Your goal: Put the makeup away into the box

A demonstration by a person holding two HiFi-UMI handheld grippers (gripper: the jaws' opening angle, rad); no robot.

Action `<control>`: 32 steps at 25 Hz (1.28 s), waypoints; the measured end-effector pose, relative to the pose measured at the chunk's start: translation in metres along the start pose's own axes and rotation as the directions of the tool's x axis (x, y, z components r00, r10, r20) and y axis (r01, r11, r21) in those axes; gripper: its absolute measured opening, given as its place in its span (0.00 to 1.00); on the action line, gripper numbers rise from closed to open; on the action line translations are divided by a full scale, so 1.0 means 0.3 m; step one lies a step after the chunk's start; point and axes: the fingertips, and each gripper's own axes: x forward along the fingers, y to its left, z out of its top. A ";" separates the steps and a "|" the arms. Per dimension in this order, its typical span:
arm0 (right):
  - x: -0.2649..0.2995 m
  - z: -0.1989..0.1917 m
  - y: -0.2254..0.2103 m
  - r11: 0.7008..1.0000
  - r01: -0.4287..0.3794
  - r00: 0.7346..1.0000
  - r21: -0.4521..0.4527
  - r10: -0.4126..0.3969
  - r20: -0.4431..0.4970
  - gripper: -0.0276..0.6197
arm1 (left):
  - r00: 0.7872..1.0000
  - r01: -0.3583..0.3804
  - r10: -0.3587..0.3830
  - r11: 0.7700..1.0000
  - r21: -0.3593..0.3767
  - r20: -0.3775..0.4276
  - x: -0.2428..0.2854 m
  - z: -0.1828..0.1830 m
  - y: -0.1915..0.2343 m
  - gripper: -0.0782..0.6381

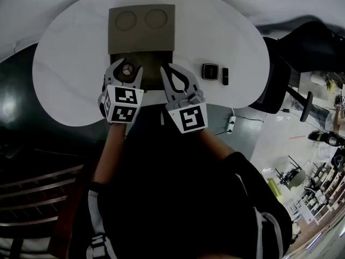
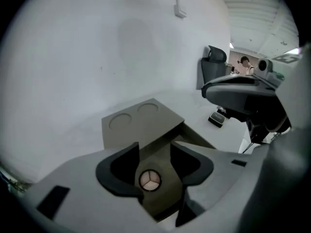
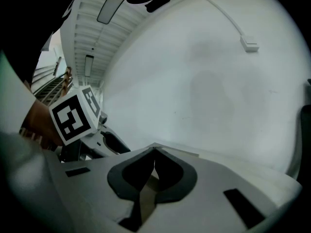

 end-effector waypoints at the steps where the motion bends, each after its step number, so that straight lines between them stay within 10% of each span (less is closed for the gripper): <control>1: -0.010 0.006 -0.008 1.000 0.008 1.000 0.003 -0.008 0.005 0.08 | 1.000 -0.002 0.002 1.000 0.017 0.025 -0.015 0.032 -0.008 0.37; 8: -0.104 0.049 -0.102 0.996 0.090 0.995 0.011 -0.090 0.042 0.08 | 0.983 -0.003 -0.016 0.994 0.108 0.181 -0.086 0.231 -0.097 0.13; 19: -0.289 0.043 -0.263 0.968 0.245 0.967 0.046 -0.248 0.062 0.08 | 0.938 0.127 -0.192 0.965 0.230 0.288 -0.072 0.431 -0.338 0.12; 32: -0.490 0.010 -0.401 0.909 0.406 0.910 0.096 -0.412 0.043 0.08 | 0.886 0.261 -0.385 0.874 0.410 0.257 -0.045 0.544 -0.640 0.12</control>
